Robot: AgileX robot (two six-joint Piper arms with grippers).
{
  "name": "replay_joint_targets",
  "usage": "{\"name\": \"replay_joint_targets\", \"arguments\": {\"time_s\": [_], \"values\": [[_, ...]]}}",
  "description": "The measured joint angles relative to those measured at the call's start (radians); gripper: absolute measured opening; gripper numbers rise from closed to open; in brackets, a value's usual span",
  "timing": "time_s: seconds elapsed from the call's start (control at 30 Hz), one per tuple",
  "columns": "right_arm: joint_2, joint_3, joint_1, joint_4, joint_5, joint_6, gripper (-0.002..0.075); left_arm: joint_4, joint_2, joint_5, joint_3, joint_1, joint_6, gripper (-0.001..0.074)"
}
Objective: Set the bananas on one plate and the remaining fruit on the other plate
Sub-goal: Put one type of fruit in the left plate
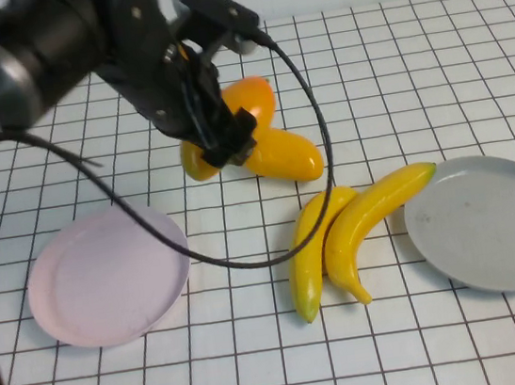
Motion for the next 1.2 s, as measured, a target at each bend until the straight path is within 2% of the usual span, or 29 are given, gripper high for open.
{"name": "replay_joint_targets", "arguments": {"time_s": [0.1,0.27,0.4,0.53,0.7,0.87,1.2], "values": [[0.000,0.000,0.000,0.000,0.000,0.000,-0.0016,-0.013,-0.132,0.001,0.088,0.059,-0.009,0.0553],[0.000,0.000,0.000,0.000,0.000,0.000,-0.0016,-0.013,-0.253,-0.024,0.341,0.192,-0.034,0.0553],[0.000,0.000,0.000,0.000,0.000,0.000,-0.0016,-0.020,-0.297,-0.145,0.548,0.318,-0.038,0.0553],[0.000,0.000,0.000,0.000,0.000,0.000,-0.0016,-0.022,-0.284,-0.258,0.686,0.382,-0.038,0.0553],[0.000,0.000,0.000,0.000,0.000,0.000,-0.0016,-0.029,-0.269,-0.335,0.712,0.394,-0.079,0.0598],[0.000,0.000,0.000,0.000,0.000,0.000,-0.0016,-0.014,-0.269,-0.296,0.663,0.382,-0.114,0.0617],[0.000,0.000,0.000,0.000,0.000,0.000,-0.0016,0.038,-0.257,-0.151,0.446,0.261,-0.172,0.0621]]}}
